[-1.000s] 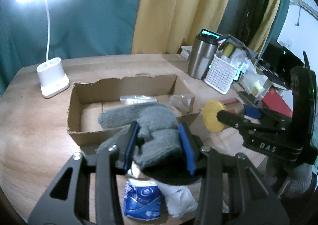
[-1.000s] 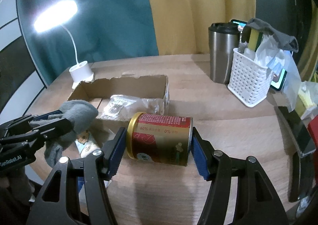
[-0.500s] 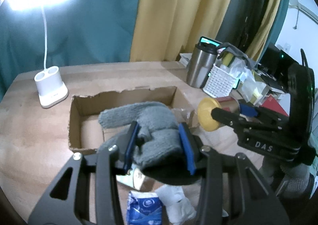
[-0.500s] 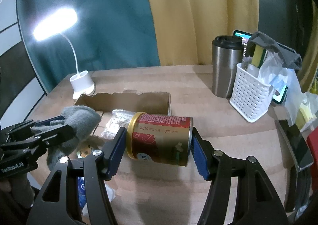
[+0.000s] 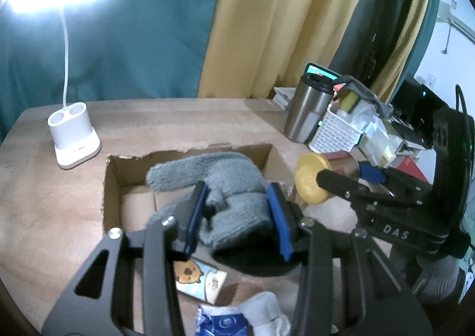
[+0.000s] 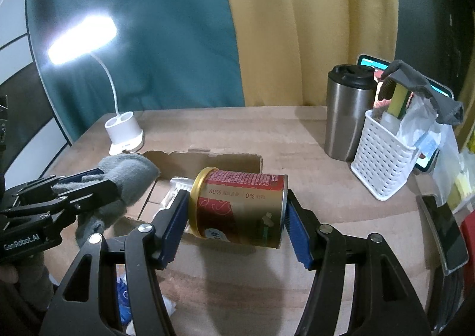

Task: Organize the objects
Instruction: 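Lift the gloves with the left tool while the right tool carries the can over the box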

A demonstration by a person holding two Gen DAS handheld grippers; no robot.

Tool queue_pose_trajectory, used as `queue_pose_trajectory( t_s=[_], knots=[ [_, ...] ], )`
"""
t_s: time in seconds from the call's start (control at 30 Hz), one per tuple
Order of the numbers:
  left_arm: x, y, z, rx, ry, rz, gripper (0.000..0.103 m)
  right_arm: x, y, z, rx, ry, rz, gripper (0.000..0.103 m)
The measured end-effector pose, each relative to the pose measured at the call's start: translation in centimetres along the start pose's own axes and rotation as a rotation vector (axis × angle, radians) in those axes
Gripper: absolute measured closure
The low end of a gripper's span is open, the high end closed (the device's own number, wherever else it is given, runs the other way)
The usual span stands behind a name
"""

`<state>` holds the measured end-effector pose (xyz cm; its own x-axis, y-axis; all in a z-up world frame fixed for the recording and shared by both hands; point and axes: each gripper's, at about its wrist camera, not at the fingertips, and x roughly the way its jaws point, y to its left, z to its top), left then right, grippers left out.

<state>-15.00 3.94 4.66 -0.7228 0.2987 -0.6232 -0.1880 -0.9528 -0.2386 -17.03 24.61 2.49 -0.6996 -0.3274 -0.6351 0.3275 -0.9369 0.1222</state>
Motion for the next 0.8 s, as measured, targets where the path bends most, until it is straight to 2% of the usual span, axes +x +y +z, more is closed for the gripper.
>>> queue_pose_trajectory(
  t_s=[0.5, 0.8],
  knots=[
    [2.9, 0.5, 0.5, 0.009, 0.016, 0.048, 0.060, 2.5, -0.6, 0.8, 0.014, 0.012, 0.017, 0.038],
    [4.8, 1.4, 0.9, -0.012, 0.033, 0.047, 0.060, 4.5, -0.1, 2.0, -0.006, 0.023, 0.029, 0.038]
  ],
)
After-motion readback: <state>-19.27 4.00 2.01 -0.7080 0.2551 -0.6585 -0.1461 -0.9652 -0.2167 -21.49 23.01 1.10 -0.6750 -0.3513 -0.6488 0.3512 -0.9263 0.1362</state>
